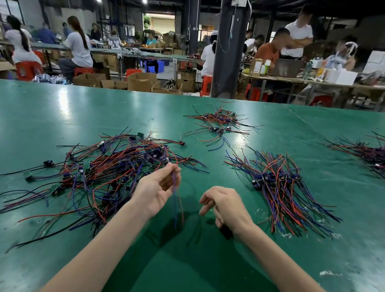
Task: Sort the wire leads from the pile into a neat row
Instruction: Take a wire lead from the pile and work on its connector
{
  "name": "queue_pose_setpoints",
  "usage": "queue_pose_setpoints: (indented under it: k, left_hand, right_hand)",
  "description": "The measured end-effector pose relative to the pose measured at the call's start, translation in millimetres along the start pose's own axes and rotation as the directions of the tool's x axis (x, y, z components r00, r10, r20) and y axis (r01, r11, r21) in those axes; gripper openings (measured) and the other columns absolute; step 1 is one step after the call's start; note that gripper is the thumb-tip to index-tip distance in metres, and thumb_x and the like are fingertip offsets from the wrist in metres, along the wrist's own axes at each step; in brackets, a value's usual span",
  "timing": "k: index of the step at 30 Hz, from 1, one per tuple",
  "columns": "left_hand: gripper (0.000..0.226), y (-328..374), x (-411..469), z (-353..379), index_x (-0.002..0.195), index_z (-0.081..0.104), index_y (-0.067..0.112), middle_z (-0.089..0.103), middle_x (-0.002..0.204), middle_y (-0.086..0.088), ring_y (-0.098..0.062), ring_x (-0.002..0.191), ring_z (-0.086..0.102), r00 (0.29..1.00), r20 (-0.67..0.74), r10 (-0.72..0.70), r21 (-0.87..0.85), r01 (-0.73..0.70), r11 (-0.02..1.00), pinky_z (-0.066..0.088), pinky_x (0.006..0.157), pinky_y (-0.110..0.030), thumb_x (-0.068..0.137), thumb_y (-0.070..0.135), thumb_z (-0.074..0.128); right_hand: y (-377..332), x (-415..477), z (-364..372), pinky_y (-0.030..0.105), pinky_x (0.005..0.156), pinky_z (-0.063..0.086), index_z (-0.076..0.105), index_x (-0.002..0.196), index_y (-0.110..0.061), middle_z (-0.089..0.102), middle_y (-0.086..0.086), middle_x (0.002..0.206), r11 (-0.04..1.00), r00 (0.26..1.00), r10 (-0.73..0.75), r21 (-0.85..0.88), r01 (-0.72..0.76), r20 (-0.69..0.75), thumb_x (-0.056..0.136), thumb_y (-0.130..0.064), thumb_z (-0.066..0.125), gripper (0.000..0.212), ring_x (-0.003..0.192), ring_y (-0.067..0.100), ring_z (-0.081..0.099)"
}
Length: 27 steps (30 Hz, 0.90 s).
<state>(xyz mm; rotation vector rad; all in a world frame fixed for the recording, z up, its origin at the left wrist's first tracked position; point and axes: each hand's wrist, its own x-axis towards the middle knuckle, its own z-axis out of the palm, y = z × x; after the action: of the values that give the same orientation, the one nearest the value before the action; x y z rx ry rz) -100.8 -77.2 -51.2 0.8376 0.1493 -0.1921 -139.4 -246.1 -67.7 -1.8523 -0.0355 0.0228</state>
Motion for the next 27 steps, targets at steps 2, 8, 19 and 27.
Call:
queue_pose_setpoints:
  k: [2,8,19,27]
  left_hand:
    - [0.018,-10.2,-5.8,8.9,0.082,0.064,0.002,0.068,0.065,-0.004,-0.011,0.057,0.064,0.999,0.043,-0.013,0.115,0.008,0.993,0.052,0.05,-0.016,0.094,0.01,0.053]
    - [0.013,-38.7,-13.6,22.6,0.082,0.066,0.003,0.068,0.066,-0.003,-0.008,0.054,0.062,0.994,0.102,-0.048,0.226,0.024,0.974,0.052,0.056,-0.016,0.09,0.008,0.057]
    - [0.01,-37.6,-14.4,17.3,0.083,0.066,0.001,0.067,0.068,-0.004,-0.013,0.055,0.059,0.997,0.073,0.029,0.289,-0.049,0.956,0.048,0.046,-0.02,0.088,0.008,0.061]
    - [0.011,-17.6,-1.3,8.7,0.084,0.065,0.008,0.061,0.078,-0.003,-0.012,0.07,0.053,0.995,-0.043,0.085,0.221,-0.073,0.973,0.044,0.065,-0.023,0.091,0.01,0.057]
  right_hand:
    - [0.4,0.4,-0.6,0.021,0.036,0.033,0.066,0.075,-0.01,0.072,0.013,0.073,0.995,1.0,-0.028,0.093,0.029,-0.009,0.091,-0.024,0.058,0.023,0.031,0.01,0.033]
    - [-0.5,-1.1,11.2,0.018,0.032,0.036,0.069,0.078,-0.016,0.062,-0.008,0.057,0.972,0.983,-0.186,0.151,0.183,0.004,0.089,-0.017,0.066,0.011,0.032,0.003,0.037]
    - [-0.5,-2.4,11.2,0.016,0.032,0.033,0.068,0.076,-0.013,0.067,0.006,0.06,0.974,0.986,-0.152,0.18,0.138,0.071,0.094,-0.013,0.058,0.021,0.029,0.008,0.036]
    - [2.0,-6.7,18.3,0.015,0.034,0.034,0.068,0.079,-0.014,0.069,0.0,0.061,0.987,0.977,-0.128,0.121,0.108,0.17,0.095,-0.01,0.056,0.02,0.03,0.007,0.037]
